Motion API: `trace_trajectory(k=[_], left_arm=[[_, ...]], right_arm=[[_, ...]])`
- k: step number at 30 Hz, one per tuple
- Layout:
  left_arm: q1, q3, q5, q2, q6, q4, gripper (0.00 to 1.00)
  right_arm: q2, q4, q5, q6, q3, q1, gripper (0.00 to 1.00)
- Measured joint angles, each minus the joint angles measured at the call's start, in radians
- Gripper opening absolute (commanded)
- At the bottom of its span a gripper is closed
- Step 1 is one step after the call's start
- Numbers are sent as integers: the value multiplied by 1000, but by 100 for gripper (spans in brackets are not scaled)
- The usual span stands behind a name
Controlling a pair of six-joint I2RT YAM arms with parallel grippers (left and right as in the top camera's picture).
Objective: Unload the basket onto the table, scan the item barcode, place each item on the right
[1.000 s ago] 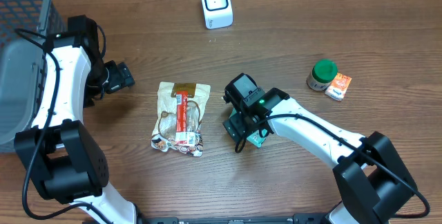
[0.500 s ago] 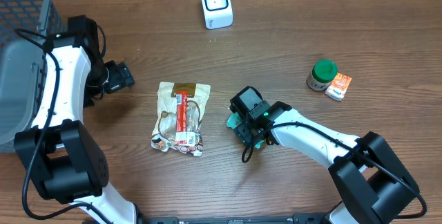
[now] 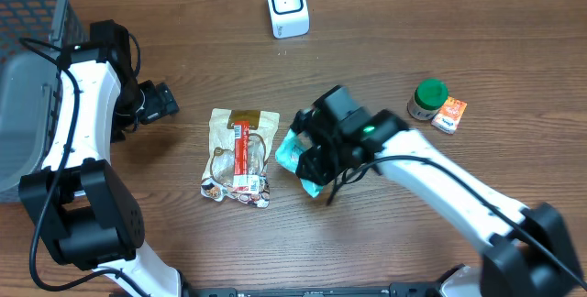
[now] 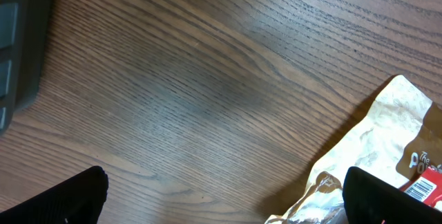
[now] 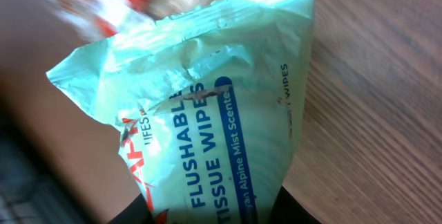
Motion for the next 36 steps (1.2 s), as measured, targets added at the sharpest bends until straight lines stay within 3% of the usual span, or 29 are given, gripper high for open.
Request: trace_trajectory(k=[8, 17, 30, 36], left_arm=[[0, 0, 0, 0, 0, 0, 100], [0, 0, 0, 0, 0, 0, 100], [0, 0, 0, 0, 0, 0, 100], [0, 0, 0, 0, 0, 0, 100]], right_arm=[[-81, -38, -587, 0, 19, -323, 25], [-81, -29, -989, 0, 19, -397, 24], [-81, -12, -1080, -1, 19, -397, 24], [-81, -27, -872, 4, 19, -397, 25]])
